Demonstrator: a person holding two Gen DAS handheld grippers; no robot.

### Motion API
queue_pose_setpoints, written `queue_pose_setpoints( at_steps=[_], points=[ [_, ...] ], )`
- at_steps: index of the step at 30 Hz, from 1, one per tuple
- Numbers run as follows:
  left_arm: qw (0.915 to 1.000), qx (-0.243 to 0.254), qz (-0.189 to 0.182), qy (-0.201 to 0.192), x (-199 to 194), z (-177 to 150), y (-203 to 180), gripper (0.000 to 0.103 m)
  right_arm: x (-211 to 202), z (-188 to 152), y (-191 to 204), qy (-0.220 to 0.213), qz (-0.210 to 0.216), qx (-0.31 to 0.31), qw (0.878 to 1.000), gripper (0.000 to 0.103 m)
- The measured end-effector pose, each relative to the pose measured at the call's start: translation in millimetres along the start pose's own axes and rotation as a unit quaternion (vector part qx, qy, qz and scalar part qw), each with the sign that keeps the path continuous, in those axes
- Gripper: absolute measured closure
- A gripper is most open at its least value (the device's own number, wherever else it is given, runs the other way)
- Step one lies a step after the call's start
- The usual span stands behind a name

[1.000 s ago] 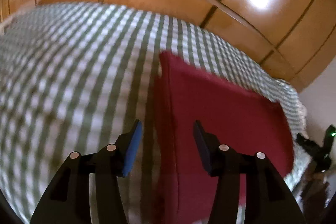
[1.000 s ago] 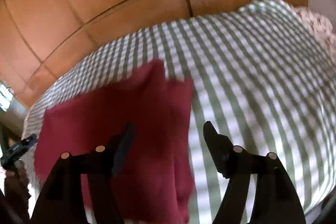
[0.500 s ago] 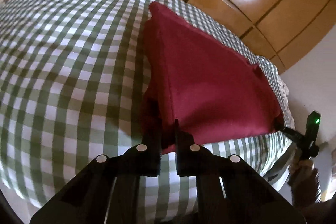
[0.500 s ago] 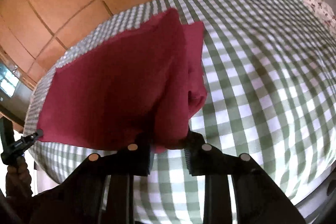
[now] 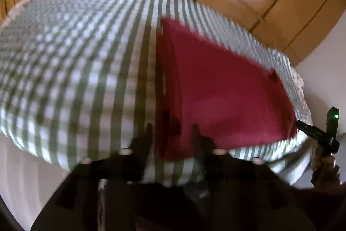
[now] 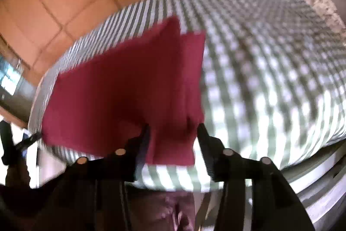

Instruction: Fold small clothes

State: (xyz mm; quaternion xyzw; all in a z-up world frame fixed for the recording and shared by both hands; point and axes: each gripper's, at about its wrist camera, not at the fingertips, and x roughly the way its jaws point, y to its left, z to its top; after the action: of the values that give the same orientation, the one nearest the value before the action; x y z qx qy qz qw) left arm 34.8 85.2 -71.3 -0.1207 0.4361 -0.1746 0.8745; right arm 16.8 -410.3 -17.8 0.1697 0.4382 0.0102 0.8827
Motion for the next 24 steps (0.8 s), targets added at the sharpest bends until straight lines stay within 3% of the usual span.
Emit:
queue_pose_setpoints(
  at_steps=[2, 6, 8, 10, 12, 14, 15, 18, 20, 21, 24],
  points=[
    [0.9992, 0.015, -0.007, -0.035, -5, 12, -11, 0.052, 5, 20, 2, -0.032, -0.016, 0.005, 0.999, 0.037],
    [0.9973, 0.048, -0.016, -0.053, 8, 30, -39, 0.052, 41, 54, 0, -0.035, -0.023, 0.015, 0.999, 0.037],
    [0.9959, 0.067, -0.026, -0.055, 18, 37, -55, 0.052, 59, 59, 1, -0.017, -0.03, 0.014, 0.999, 0.042],
    [0.9946, 0.088, -0.02, -0.051, 33, 39, -67, 0.052, 84, 63, 4, 0.015, -0.041, -0.002, 0.999, 0.095],
    [0.9944, 0.099, -0.006, -0.037, 50, 43, -72, 0.052, 89, 68, 6, 0.002, -0.065, -0.015, 0.998, 0.095],
    [0.9945, 0.098, 0.036, -0.01, 74, 46, -68, 0.052, 99, 73, -2, 0.003, -0.091, -0.011, 0.996, 0.093],
    [0.9946, 0.087, 0.056, 0.006, 89, 47, -59, 0.052, 107, 73, -11, 0.012, -0.086, 0.011, 0.996, 0.088],
    [0.9978, 0.05, 0.042, 0.011, 95, 49, -43, 0.054, 106, 71, -17, 0.003, -0.077, 0.016, 0.997, 0.084],
    [0.9979, 0.05, 0.041, 0.006, 89, 49, -43, 0.054, 99, 71, -13, -0.005, -0.098, 0.006, 0.995, 0.071],
    [0.9979, 0.051, 0.039, 0.002, 85, 49, -44, 0.054, 92, 70, -9, -0.02, -0.119, -0.004, 0.993, 0.057],
    [0.9974, 0.062, 0.034, -0.013, 73, 49, -47, 0.054, 70, 69, 15, -0.059, -0.106, -0.022, 0.992, 0.056]
  ],
)
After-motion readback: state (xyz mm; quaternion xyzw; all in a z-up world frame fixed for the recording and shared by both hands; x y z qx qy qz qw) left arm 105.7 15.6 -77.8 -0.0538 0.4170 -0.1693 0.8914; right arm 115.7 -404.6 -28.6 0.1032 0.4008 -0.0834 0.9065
